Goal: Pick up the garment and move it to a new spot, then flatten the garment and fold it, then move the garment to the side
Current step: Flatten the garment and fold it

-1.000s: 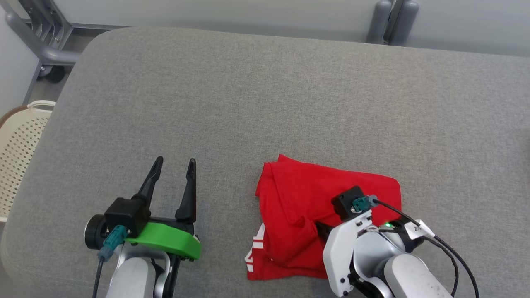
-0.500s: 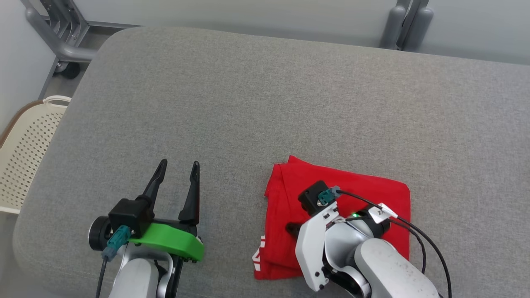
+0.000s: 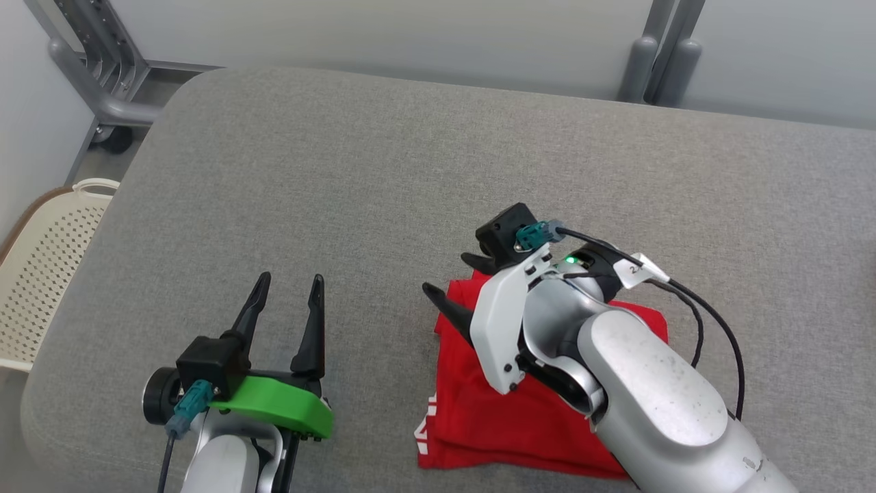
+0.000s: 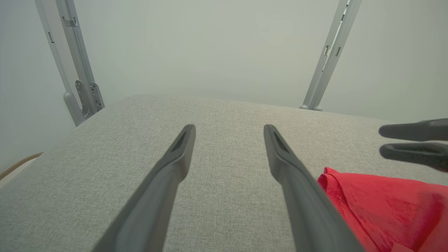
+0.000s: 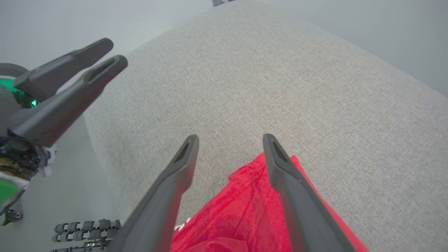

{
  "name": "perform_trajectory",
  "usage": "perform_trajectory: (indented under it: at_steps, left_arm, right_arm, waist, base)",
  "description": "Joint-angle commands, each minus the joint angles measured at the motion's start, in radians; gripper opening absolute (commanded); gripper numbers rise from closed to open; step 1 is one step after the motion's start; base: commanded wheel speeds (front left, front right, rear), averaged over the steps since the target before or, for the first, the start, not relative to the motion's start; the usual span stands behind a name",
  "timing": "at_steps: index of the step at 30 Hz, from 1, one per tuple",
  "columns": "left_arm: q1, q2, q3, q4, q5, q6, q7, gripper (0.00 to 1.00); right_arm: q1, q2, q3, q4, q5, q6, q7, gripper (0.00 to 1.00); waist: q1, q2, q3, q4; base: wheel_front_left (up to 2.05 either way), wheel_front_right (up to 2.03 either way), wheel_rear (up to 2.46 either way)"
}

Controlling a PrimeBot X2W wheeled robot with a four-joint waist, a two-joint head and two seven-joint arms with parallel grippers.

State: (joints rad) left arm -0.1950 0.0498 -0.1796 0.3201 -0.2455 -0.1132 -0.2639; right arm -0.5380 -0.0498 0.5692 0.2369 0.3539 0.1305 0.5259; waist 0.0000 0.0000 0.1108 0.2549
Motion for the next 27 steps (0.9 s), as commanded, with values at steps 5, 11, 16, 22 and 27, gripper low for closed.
perform_trajectory:
  at_steps: [5, 11, 16, 22, 27]
  left_arm:
    - [0.017, 0.002, 0.001, -0.002, 0.008, 0.003, 0.000, 1.00]
    - [0.025, 0.002, -0.003, -0.004, 0.012, -0.001, 0.000, 1.00]
    - [0.022, 0.002, -0.005, -0.008, 0.012, -0.003, 0.000, 1.00]
    - [0.010, 0.002, -0.007, -0.005, 0.011, -0.006, 0.000, 1.00]
    - [-0.003, 0.002, -0.012, -0.006, 0.009, -0.006, 0.000, 1.00]
  right_arm:
    - [0.020, -0.001, -0.057, -0.038, -0.064, 0.000, -0.020, 1.00]
    - [0.115, -0.002, -0.094, -0.044, -0.148, 0.000, -0.020, 1.00]
    - [0.189, -0.001, -0.103, -0.025, -0.198, 0.000, -0.039, 1.00]
    - [0.233, -0.002, -0.098, -0.009, -0.258, 0.000, -0.079, 1.00]
    - [0.216, -0.002, -0.109, -0.001, -0.315, 0.000, -0.113, 1.00]
  waist:
    - [0.0000, 0.0000, -0.024, -0.013]
    - [0.0000, 0.0000, -0.032, -0.015]
    - [0.0000, 0.0000, -0.024, -0.012]
    - [0.0000, 0.0000, -0.009, -0.006]
    - [0.0000, 0.0000, 0.009, 0.004]
  base:
    - [0.00, 0.00, 0.00]
    - [0.00, 0.00, 0.00]
    - [0.00, 0.00, 0.00]
    - [0.00, 0.00, 0.00]
    - [0.00, 0.00, 0.00]
